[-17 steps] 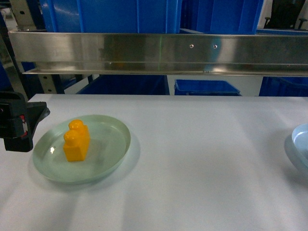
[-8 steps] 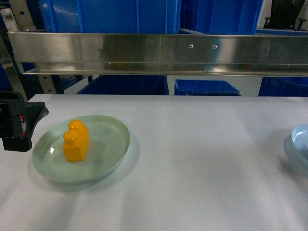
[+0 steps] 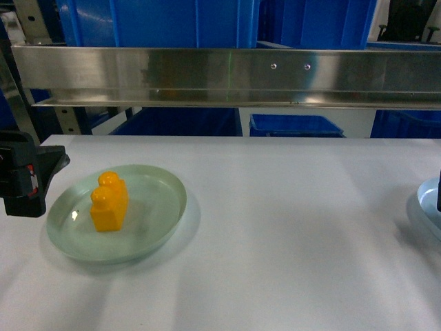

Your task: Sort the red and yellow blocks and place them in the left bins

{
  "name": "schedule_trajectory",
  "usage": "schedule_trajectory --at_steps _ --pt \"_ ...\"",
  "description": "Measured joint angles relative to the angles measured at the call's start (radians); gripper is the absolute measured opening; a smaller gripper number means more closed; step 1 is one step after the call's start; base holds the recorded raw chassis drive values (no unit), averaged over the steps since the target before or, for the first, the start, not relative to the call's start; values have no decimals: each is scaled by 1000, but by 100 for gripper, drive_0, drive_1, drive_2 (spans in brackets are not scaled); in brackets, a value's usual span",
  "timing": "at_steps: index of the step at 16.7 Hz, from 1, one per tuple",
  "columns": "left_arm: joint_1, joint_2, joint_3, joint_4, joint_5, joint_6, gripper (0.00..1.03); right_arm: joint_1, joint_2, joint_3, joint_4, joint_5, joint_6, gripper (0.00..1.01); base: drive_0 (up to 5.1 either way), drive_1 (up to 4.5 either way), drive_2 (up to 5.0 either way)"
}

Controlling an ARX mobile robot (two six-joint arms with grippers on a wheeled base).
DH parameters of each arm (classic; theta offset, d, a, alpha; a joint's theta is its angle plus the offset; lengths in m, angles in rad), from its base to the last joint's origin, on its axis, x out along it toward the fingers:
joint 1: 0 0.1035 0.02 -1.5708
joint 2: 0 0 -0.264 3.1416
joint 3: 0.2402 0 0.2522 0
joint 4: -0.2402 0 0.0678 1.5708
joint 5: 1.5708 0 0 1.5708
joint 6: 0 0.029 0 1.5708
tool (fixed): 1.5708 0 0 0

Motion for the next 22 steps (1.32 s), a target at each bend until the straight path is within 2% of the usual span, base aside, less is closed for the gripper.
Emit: schedule_trajectory --at_steps 6,11,13,16,19,22 --pt "0 0 0 0 0 0 98 -8 6 0 -3 -18 0 97 0 0 0" --pt "0 0 0 0 0 0 98 -8 11 0 -5 -30 1 45 0 0 0" --pt "0 0 0 0 0 0 98 -8 11 -1 -3 -31 1 30 0 0 0" --pt "0 0 0 0 0 0 98 -14 10 -13 15 -35 0 29 0 0 0" --pt "0 0 0 0 0 0 98 -5 -65 -67 82 -38 -9 29 0 0 0" --pt "0 0 0 0 0 0 98 38 -334 -85 9 -125 -12 29 0 0 0"
